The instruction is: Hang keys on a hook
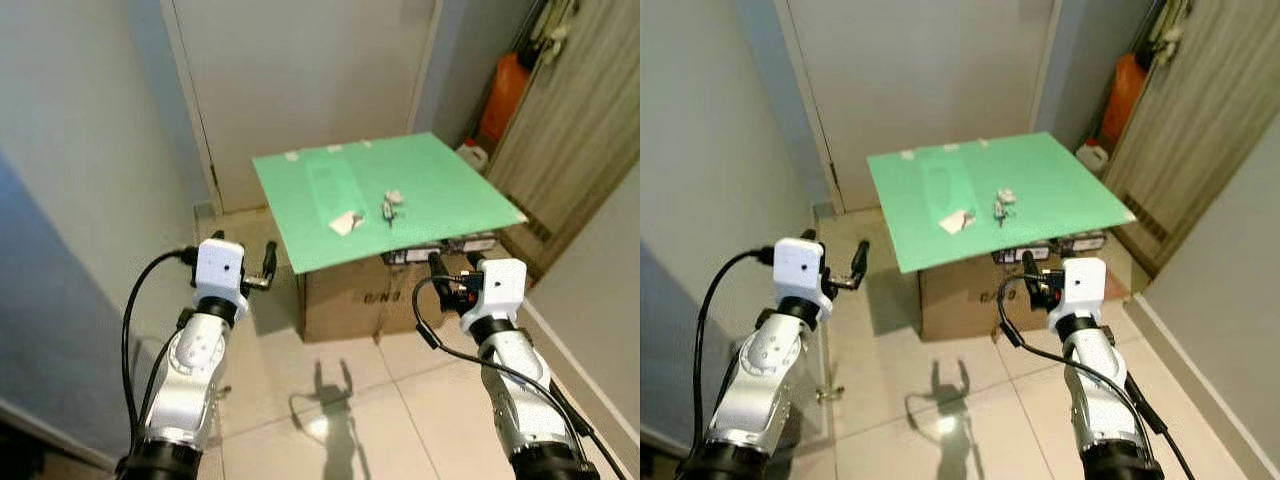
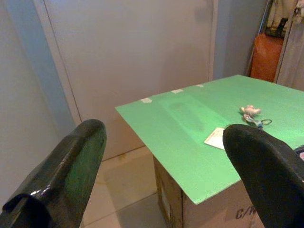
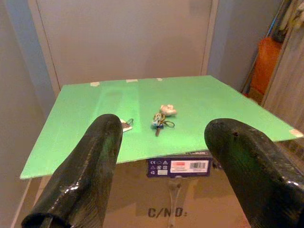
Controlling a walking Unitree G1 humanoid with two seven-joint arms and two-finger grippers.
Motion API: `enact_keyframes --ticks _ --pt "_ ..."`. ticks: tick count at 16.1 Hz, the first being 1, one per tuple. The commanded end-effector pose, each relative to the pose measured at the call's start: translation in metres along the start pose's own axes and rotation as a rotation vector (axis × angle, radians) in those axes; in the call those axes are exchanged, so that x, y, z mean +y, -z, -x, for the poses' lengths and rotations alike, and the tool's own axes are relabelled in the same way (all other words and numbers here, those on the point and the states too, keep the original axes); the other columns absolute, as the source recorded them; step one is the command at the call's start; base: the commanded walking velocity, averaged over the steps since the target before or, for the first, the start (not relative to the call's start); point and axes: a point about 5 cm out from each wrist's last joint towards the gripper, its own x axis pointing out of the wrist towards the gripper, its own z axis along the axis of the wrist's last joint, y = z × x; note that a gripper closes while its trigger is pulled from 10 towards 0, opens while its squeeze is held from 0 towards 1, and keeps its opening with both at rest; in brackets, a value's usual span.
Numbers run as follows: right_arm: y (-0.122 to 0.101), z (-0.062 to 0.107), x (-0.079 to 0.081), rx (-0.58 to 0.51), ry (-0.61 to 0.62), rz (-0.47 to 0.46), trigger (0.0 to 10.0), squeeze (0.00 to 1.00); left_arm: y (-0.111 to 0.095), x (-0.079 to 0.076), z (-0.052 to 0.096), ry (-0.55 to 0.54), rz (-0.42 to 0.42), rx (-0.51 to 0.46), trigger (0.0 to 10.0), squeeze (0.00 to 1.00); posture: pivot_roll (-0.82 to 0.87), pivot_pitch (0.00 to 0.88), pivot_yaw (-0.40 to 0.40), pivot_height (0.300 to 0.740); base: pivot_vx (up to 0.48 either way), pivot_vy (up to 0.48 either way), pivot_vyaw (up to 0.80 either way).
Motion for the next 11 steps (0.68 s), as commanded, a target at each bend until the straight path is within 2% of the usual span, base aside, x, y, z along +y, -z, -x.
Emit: enact_keyframes --ticks 1,11 --pt "-0.0012 -0.0018 -0.0001 0.004 -0.003 0.004 10.0 0.0 -0.0005 -0.004 -0.003 0.028 -0.013 0.011 10.0 0.0 -0.02 0.0 0.007 0.74 0.465 0.0 0.0" --pt "-0.0009 -0.0065 0.0038 0.022 -0.017 0.01 10.0 0.0 0.0007 -0.0066 -0.007 0.072 -0.066 0.036 10.0 0.0 -0.02 0.0 0.004 0.74 0.475 0.0 0.0"
